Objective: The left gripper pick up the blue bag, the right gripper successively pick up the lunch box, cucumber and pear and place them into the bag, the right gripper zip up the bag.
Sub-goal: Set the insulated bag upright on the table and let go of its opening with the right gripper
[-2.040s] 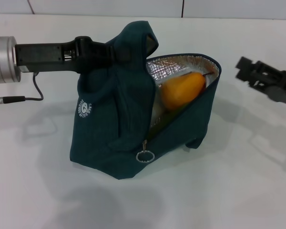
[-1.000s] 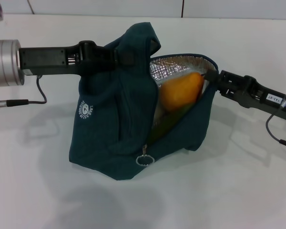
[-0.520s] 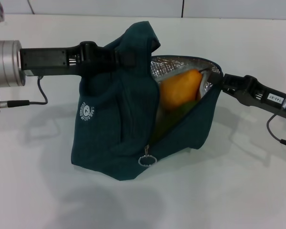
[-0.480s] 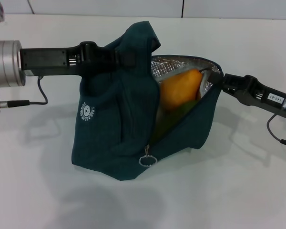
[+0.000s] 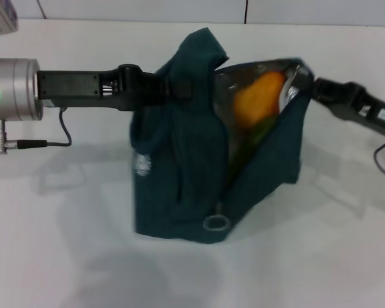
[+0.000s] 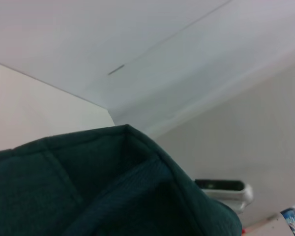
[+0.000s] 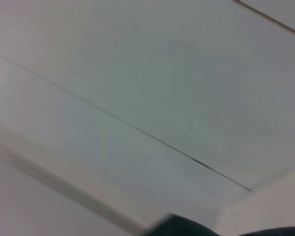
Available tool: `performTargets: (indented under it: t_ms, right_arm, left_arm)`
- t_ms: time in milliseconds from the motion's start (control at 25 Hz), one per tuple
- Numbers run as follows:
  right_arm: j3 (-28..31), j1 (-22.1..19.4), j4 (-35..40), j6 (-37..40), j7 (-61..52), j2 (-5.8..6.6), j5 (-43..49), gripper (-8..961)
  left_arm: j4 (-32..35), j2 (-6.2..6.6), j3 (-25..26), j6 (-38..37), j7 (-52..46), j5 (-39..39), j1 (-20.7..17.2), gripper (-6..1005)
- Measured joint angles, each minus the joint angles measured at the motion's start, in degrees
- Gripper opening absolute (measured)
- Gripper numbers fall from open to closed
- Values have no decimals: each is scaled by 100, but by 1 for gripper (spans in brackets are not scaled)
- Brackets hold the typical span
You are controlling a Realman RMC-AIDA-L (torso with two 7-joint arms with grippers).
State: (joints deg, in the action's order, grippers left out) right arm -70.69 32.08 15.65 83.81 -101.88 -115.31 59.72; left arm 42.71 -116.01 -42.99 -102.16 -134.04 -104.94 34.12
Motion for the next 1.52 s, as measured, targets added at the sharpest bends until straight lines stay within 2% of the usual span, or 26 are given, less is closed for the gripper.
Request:
performTargets:
  t_ms: [80,280,480,800,1000,1360,1520]
  right_arm:
    - [213,-4,58,350,179,45,-6,32]
    - [317,-231,624,747,260,118,-5,32]
    - [383,-432,1082,1033,265,167,0,32]
    - [347,-433,866,804,337,232,77,31]
    - [332,-399,749,601,343,218,213,32]
    - [364,-409,724,453,300,201,271,29]
    - [355,-418,718,463,297,221,274,69]
  left_arm:
    - [0,-15,-46,-54,-22,31,29,37]
    - [-69,-102,-55,-162,-49,81,259,38]
    - [-491,-190,-66,86,57,-123,528,39]
    - [-772,-313,-77,612,214,-435,592,38]
    - [-1028,-326,-85,679,291,-447,625,38]
    - [-1087,-342,-122,768,334,-391,613,37]
    - [-1090,-343,-125,769,334,-349,592,38]
